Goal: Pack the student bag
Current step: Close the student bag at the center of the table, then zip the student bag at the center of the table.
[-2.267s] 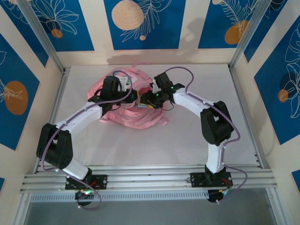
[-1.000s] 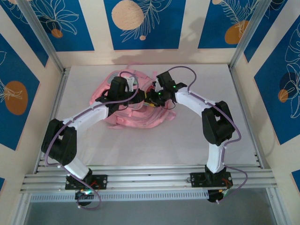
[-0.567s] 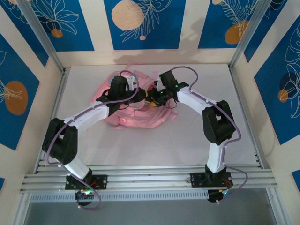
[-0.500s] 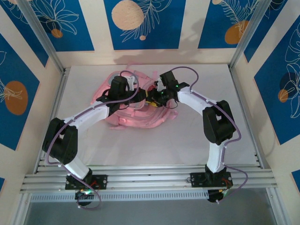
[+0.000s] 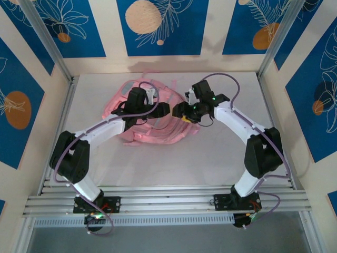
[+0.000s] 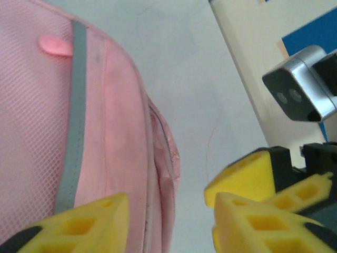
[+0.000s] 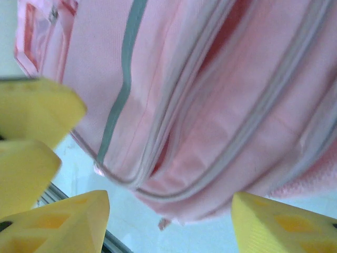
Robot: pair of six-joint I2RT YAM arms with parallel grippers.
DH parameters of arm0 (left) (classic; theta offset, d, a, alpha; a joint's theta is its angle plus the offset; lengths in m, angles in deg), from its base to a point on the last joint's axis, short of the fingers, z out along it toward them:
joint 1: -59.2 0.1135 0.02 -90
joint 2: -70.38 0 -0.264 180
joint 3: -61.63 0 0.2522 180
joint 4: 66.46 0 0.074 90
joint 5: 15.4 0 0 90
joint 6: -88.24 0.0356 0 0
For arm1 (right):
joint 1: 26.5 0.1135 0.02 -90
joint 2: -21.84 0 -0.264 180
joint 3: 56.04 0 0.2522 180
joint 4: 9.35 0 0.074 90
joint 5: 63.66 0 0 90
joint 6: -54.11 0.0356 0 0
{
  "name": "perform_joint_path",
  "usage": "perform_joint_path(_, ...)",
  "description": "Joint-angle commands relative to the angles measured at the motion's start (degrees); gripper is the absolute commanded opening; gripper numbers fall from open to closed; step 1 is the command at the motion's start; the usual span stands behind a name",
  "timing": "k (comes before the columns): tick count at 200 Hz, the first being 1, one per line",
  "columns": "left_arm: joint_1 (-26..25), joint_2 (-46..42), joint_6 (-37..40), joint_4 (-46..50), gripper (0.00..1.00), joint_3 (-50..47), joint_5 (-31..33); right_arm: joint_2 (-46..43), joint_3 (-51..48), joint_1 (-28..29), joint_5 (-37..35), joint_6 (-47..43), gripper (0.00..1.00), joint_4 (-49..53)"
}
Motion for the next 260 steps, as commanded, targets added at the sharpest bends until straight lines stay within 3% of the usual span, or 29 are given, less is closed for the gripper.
perform_joint_path(1, -0.1, -2.6, 0.1, -1.8, 0.56, -1.0, -0.3, -2.6, -2.4, 3.4, -3.3, 1.4, 0.63, 2.9)
perform_joint_path(49, 4.5, -11.7, -1.2, -2.2, 0.69, -11.4, 5.1, -1.1, -1.3, 14.3, -12.9, 11.6, 0.63, -2.1)
perform_joint_path(103, 11.2, -18.5, 0.6, -0.6, 0.72, -19.4, 8.4, 5.8, 4.6, 23.5, -23.8, 19.9, 0.64, -5.9)
perform_joint_path(179, 12.7, -17.7, 1.8, -3.3, 0.72, -22.5, 8.5, 19.2, 16.0, 25.4, -31.5, 24.5, 0.62, -0.2)
perform_joint_path(203, 12.7, -17.5, 2.0, -3.4, 0.72, -22.8, 8.2, 21.8, 17.6, 25.6, -35.5, 26.0, 0.54, 0.9)
perform_joint_path(227, 12.7, -17.4, 1.4, -4.3, 0.72, -23.5, 7.6, 25.0, 20.8, 25.5, -38.3, 26.2, 0.38, 4.6)
perform_joint_path(260, 12.7, -16.7, 0.3, -5.3, 0.72, -23.7, 6.8, 27.4, 23.0, 25.4, -37.8, 25.7, 0.24, 6.6)
